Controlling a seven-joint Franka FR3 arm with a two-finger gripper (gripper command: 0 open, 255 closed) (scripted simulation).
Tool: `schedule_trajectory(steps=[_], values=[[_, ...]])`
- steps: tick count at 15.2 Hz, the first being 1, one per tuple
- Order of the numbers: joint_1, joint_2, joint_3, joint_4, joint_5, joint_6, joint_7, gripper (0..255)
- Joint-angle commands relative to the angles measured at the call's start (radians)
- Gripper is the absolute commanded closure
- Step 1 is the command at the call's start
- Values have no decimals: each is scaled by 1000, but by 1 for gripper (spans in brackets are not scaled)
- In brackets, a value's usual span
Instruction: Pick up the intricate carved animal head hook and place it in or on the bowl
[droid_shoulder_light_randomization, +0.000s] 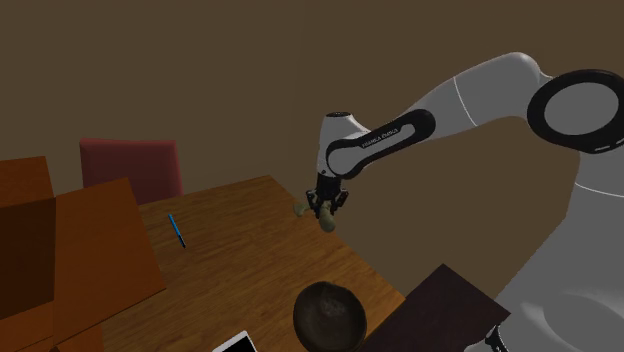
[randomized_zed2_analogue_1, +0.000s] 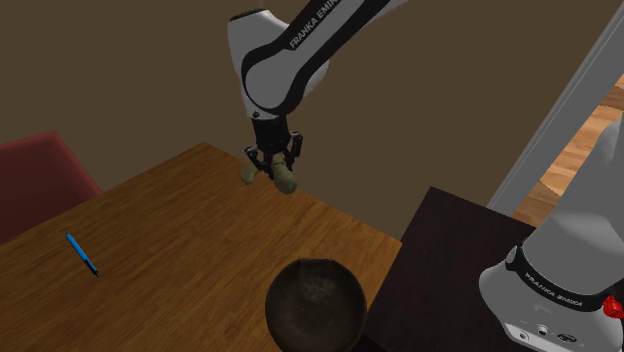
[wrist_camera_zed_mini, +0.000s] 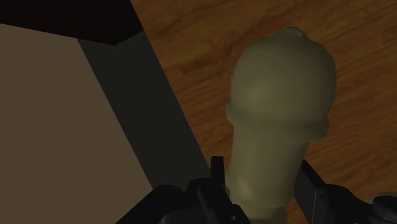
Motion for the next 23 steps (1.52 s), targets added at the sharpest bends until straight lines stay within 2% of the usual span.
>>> schedule_trajectory(steps=[1,11,23], values=[[-3,-18,1,5,6,-22,-7,255],[-8,-89,9,43,29,-130,-25,255],[93,-400,114,-333,131,-60,125,255]])
